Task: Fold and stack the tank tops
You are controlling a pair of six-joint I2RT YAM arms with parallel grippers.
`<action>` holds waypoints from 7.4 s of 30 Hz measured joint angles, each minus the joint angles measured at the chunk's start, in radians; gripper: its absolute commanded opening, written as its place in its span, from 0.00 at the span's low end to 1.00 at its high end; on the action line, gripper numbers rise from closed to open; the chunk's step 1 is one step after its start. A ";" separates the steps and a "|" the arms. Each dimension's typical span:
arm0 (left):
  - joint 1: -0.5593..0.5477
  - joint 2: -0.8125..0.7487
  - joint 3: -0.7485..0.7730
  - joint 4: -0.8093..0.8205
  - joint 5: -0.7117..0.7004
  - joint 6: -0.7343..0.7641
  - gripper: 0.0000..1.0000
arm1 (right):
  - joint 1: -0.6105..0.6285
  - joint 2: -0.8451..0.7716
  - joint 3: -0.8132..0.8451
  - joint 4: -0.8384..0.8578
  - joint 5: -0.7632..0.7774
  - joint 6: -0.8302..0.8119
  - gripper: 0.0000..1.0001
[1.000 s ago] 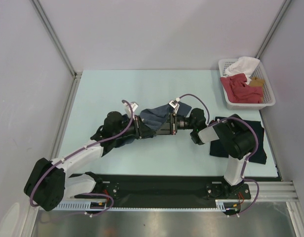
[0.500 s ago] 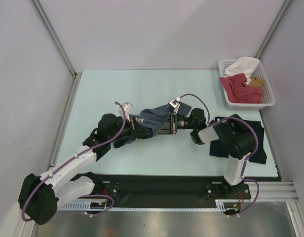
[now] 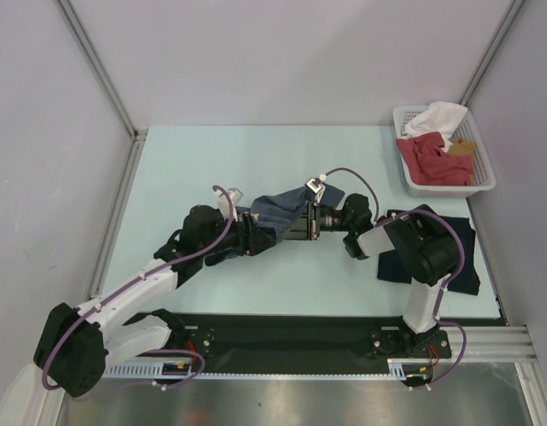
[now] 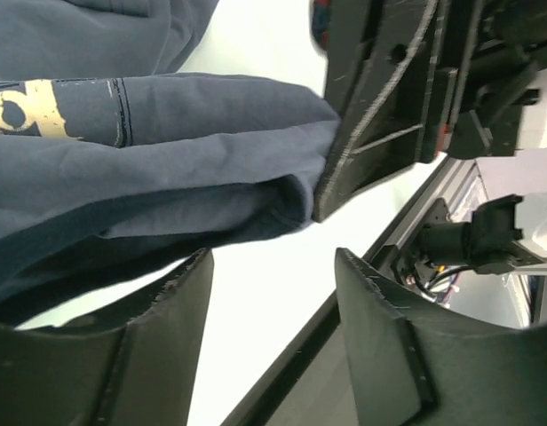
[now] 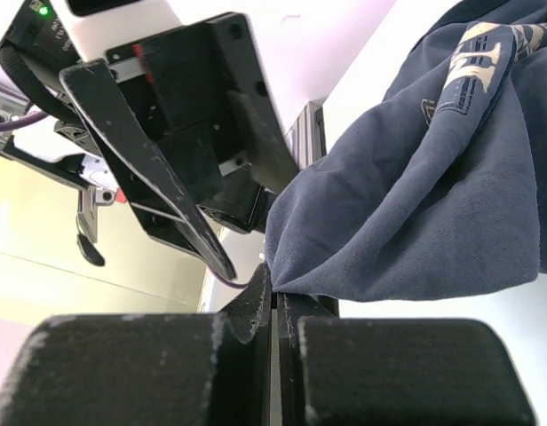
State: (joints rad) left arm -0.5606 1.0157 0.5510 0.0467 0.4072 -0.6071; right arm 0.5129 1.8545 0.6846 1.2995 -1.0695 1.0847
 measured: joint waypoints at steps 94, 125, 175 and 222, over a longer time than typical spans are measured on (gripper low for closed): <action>0.000 0.204 -0.054 0.320 0.109 0.019 0.48 | -0.018 0.028 -0.015 0.007 0.032 0.027 0.00; 0.000 -0.025 -0.013 0.053 -0.032 0.071 0.00 | -0.057 -0.005 -0.079 0.006 0.080 -0.024 0.56; 0.222 -0.507 0.146 -0.737 -0.766 -0.125 0.00 | 0.024 -0.006 0.470 -1.450 1.314 -0.586 0.00; 0.372 -0.419 0.279 -0.706 -0.608 -0.035 0.00 | 0.217 -0.347 0.118 -1.432 1.261 -0.562 0.45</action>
State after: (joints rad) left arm -0.1883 0.5964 0.8303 -0.6598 -0.2008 -0.6426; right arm 0.7300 1.5078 0.8024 -0.1329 0.1917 0.5228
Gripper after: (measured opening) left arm 0.029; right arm 0.437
